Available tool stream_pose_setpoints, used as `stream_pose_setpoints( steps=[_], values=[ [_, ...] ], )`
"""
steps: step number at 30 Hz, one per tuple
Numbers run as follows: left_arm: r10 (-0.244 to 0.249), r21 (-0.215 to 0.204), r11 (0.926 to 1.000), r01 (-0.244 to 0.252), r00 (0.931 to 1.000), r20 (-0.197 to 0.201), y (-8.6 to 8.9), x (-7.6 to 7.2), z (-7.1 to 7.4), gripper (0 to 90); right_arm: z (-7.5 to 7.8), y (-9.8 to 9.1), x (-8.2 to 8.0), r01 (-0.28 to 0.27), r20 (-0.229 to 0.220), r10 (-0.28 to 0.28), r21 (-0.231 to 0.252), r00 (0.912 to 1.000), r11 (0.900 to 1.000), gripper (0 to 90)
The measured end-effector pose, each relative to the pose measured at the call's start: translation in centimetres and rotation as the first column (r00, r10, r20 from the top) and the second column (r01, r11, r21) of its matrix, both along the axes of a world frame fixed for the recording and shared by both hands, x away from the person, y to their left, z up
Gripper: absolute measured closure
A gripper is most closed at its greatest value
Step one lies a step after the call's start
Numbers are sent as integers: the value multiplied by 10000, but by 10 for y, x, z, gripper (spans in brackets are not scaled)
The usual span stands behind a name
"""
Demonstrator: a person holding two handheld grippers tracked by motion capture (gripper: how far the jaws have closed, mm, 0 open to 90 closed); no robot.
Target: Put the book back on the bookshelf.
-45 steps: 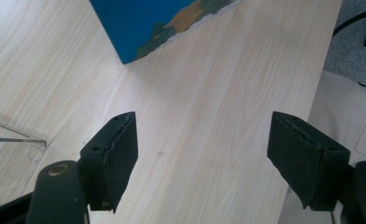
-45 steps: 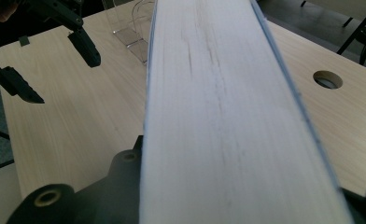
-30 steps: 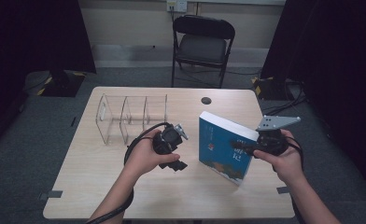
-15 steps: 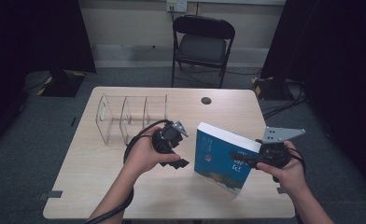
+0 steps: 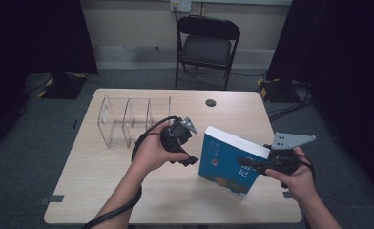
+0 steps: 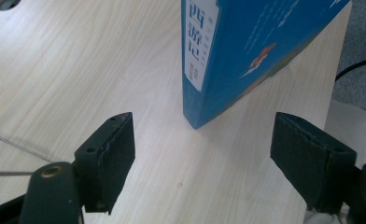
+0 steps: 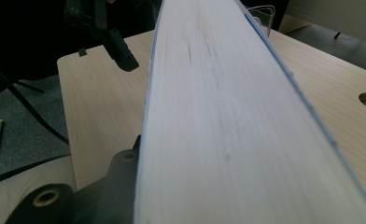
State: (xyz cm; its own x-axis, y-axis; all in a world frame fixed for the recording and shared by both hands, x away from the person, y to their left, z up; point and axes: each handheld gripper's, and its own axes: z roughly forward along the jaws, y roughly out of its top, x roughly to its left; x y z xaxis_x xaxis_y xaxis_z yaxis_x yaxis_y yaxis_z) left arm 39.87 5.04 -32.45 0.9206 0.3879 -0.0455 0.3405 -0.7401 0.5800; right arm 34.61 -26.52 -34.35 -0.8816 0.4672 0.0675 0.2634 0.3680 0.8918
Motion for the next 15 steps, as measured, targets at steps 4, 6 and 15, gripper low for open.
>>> stream_pose_setpoints(
  steps=[4, 6, 15],
  values=[
    [-155, 56, 9999, 154, 9999, 43, -6, 2, 0, 224, -2, -4, -1, -15, 2, 15, 12, 10000, 10000, 608],
    [-292, 78, 9995, 291, 9995, 88, -9, 3, 1, 225, -3, -4, -1, 4, -19, -4, 51, 10000, 10000, 608],
    [-640, -200, 9977, 646, 9975, 308, -23, 5, 11, 229, -2, -2, -4, -1, 37, 1, -27, 10000, 10000, 605]
  ],
)
